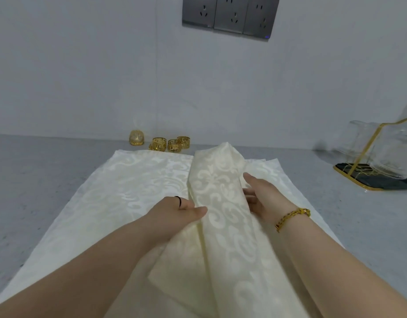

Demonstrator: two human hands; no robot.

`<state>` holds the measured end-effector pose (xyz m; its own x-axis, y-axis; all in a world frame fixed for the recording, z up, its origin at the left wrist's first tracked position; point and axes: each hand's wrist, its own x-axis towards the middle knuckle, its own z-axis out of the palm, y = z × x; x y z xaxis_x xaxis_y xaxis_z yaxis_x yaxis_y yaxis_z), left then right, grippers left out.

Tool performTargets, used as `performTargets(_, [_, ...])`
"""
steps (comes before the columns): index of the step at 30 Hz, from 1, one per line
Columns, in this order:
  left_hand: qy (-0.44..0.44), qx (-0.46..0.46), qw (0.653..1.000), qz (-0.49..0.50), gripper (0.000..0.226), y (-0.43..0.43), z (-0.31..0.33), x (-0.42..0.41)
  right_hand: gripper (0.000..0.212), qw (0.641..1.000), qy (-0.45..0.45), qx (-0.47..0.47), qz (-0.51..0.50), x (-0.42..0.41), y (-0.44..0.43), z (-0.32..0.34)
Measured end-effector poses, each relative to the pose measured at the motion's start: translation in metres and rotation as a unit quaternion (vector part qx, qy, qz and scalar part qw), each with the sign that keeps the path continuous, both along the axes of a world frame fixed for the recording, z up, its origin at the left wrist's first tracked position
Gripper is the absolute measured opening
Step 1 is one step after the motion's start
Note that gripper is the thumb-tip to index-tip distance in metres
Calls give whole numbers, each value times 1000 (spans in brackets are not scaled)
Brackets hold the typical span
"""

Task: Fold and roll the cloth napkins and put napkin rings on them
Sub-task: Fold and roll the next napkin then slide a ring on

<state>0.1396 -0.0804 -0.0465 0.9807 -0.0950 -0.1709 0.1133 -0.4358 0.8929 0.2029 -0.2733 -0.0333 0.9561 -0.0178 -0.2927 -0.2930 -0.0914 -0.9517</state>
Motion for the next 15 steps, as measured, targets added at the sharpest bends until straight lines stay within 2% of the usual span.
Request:
performTargets(2, [-3, 17, 1000, -3, 28, -3, 5, -9, 22, 998, 23, 18, 60, -22, -9, 4])
performTargets(5, [-20, 12, 999, 35, 43, -16, 8, -20, 15, 991, 26, -16, 128, -49, -12, 6])
performTargets(8, [-17, -50, 997, 61, 30, -28, 15, -32, 10, 994, 23, -6, 109, -68, -9, 5])
performTargets(11, [40, -195, 977, 72, 24, -24, 26, -52, 10, 991, 52, -2, 125, -88, -13, 8])
performTargets(13, [83, -215, 972, 56, 22, -15, 29, -67, 15, 988, 79, -6, 135, -102, -20, 9])
performTargets(15, [113, -187, 974, 49, 19, -10, 27, -78, 16, 986, 97, 6, 134, -109, -26, 10])
